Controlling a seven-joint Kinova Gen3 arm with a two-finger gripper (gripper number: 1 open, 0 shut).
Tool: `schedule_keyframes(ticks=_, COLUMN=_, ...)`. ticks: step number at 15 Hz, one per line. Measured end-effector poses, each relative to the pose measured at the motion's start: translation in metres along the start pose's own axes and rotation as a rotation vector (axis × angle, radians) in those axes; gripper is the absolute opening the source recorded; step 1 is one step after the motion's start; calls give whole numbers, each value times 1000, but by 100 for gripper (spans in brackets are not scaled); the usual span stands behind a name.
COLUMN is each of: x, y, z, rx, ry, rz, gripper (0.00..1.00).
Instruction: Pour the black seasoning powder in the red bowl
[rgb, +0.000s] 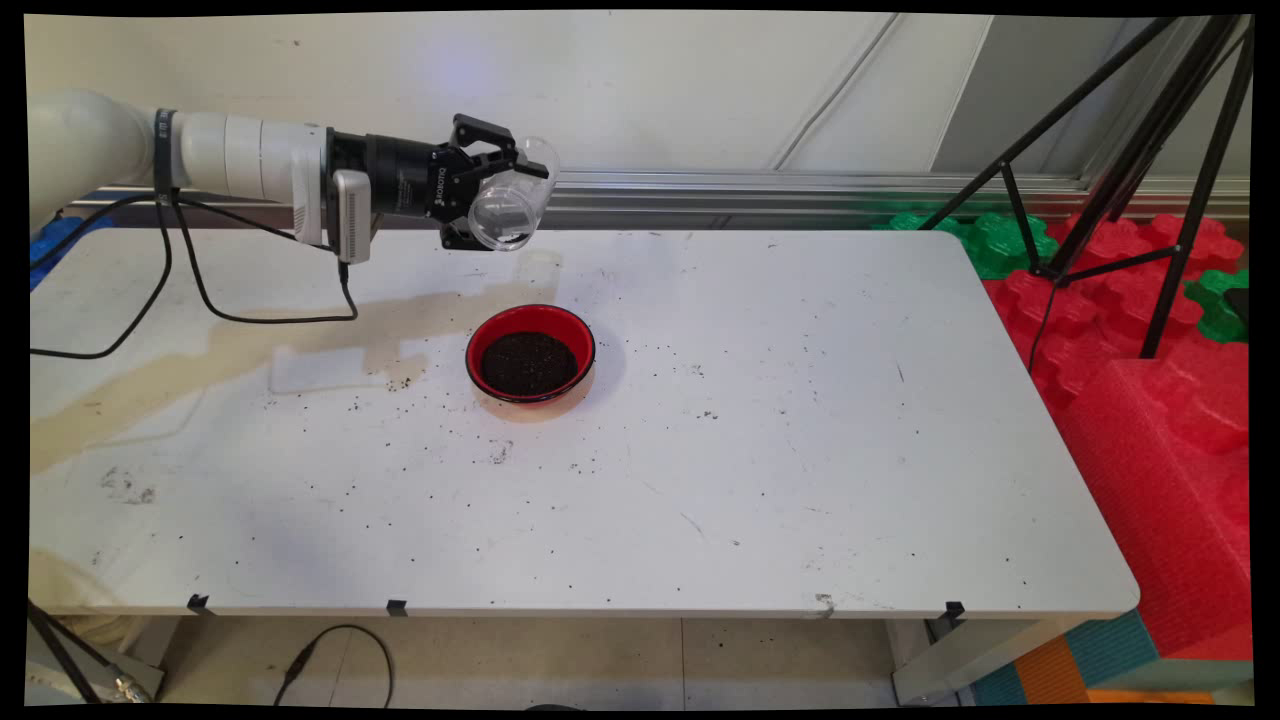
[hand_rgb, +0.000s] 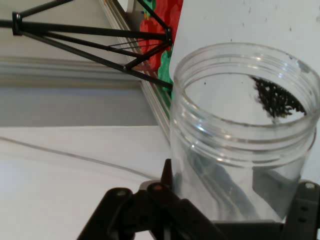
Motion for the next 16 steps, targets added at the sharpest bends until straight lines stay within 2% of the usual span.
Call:
schedule_keyframes(ticks=5, x=0, y=-6, z=1, rx=-11, ry=5, rz=-191, gripper=0)
schedule_keyframes(ticks=11, x=2, y=-12, z=0, rx=-25, ry=19, rz=-376, gripper=0)
schedule_keyframes(ticks=16, x=4, y=-20, z=-2, rx=-32, ry=33, rz=-590, gripper=0)
